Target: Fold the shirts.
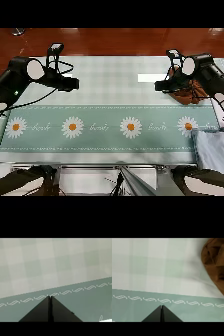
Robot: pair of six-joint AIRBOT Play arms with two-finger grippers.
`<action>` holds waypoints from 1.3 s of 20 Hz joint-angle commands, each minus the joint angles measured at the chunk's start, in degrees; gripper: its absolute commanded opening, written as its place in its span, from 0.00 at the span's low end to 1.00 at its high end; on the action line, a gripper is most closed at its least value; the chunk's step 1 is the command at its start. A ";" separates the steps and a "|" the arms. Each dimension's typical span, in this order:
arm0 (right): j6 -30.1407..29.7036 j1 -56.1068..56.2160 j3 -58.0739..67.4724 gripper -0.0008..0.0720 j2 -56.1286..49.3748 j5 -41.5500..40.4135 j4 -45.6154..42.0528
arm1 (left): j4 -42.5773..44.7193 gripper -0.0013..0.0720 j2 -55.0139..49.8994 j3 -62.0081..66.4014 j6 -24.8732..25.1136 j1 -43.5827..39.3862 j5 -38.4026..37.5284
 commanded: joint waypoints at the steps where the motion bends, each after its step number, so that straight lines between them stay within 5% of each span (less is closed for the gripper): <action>1: 0.02 0.04 0.00 0.05 -0.04 0.00 0.02 | 0.00 0.05 -0.04 -0.02 0.00 -0.02 0.02; 19: 0.07 0.04 0.00 0.05 -0.04 -1.68 0.04 | 0.00 0.05 -0.09 -0.02 0.00 -0.02 0.02; 23: 0.09 0.04 0.00 0.08 -0.09 -10.86 -2.32 | 0.07 0.05 -0.68 -0.02 0.07 0.00 0.20; 24: 0.55 0.04 -0.02 0.41 -0.13 -15.02 -6.45 | 0.66 0.11 -1.18 -0.02 0.02 0.00 1.64; 25: 1.97 0.02 0.00 0.90 -0.37 -19.69 -13.29 | 1.18 0.47 -1.79 -0.02 0.02 0.00 3.02; 26: 6.69 -0.50 0.00 0.88 -0.79 -23.58 -21.44 | 1.22 0.99 -2.45 -0.02 0.02 0.00 3.87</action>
